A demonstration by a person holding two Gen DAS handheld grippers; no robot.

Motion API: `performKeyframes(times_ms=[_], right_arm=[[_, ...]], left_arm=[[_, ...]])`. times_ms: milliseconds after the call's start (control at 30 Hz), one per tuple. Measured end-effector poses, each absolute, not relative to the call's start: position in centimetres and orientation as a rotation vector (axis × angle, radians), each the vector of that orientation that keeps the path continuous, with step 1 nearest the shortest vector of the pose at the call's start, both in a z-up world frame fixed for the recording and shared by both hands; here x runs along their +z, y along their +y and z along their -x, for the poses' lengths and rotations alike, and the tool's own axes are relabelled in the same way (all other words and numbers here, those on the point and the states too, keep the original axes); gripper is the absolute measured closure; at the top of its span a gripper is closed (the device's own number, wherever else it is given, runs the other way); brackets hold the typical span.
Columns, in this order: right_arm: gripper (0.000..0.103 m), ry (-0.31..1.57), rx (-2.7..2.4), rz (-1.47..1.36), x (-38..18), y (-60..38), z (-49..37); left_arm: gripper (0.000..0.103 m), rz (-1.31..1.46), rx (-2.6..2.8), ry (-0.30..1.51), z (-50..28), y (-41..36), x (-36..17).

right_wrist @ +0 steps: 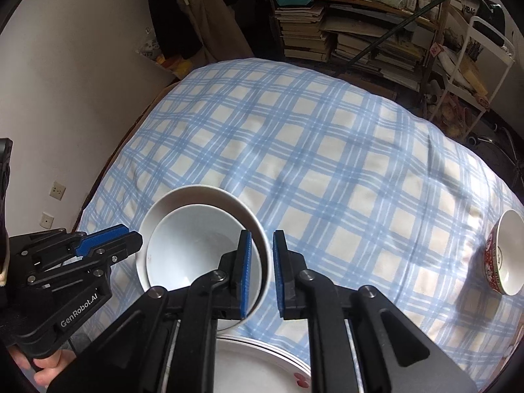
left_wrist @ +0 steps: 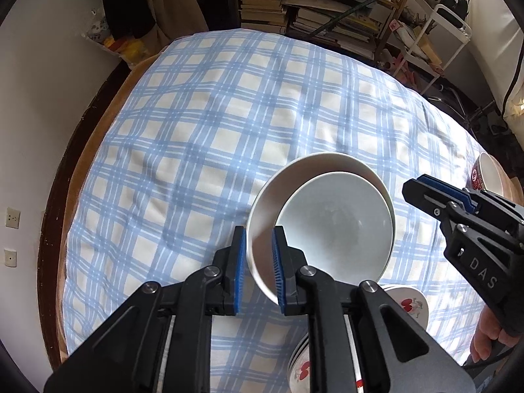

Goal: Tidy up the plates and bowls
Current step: 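Open both grippers and move them toward the bowl with the red print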

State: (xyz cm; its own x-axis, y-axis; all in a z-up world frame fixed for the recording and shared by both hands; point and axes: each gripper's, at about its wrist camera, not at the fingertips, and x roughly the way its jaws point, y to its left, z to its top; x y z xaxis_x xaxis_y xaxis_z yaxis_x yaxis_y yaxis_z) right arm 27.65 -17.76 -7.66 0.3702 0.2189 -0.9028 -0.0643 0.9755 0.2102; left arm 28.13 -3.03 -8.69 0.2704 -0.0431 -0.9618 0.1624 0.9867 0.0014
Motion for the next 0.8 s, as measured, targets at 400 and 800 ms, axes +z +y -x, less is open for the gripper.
performKeyframes(times_ms=[400, 800], right_arm=[[0.025, 1.141, 0.032, -0.178, -7.2, -26.2, -26.0], [0.008, 1.115, -0.108, -0.197, -6.6, -37.3, -24.3]], left_arm=[[0.043, -0.172, -0.169, 1.214, -28.0, -9.0, -7.3], [0.017, -0.221, -0.259, 1.179, -28.7, -18.0, -7.4]])
